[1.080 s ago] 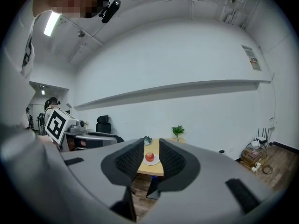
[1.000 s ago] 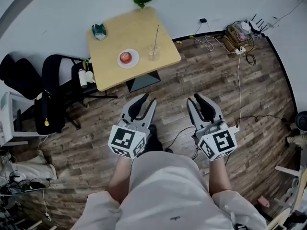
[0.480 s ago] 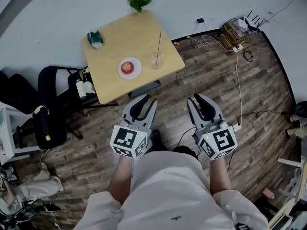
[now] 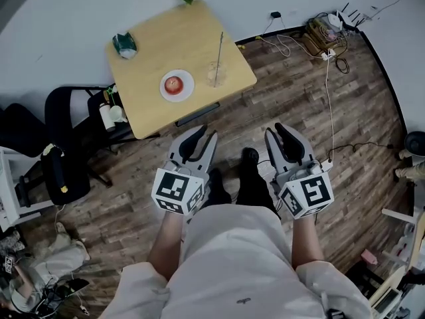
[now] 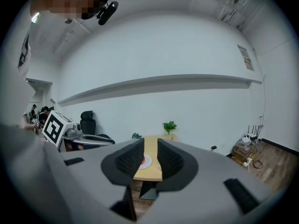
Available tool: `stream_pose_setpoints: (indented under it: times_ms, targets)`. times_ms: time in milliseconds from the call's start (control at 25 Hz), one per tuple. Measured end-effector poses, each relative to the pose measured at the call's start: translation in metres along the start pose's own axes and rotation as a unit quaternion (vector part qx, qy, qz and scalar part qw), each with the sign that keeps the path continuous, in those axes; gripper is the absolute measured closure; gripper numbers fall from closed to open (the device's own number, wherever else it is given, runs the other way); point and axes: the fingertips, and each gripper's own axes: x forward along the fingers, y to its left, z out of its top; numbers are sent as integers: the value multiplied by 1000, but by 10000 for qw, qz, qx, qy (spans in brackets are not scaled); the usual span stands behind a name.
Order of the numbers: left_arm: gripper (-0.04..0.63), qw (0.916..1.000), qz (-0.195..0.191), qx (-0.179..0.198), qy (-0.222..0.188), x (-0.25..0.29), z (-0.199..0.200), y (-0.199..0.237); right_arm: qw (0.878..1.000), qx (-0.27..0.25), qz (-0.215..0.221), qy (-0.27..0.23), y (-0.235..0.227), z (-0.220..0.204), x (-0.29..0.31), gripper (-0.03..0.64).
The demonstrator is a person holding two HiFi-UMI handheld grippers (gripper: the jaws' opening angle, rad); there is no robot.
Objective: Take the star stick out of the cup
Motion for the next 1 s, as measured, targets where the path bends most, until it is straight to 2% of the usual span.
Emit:
stream_pose_setpoints:
  times_ms: [400, 1000]
  targets:
    - [505, 9998, 156, 21, 107, 37, 6, 17, 9998, 82, 192, 40, -26, 3, 32, 532]
    - [505, 9973, 608, -105, 401, 156, 15, 60, 9958, 140, 877, 223, -105, 15, 124, 532]
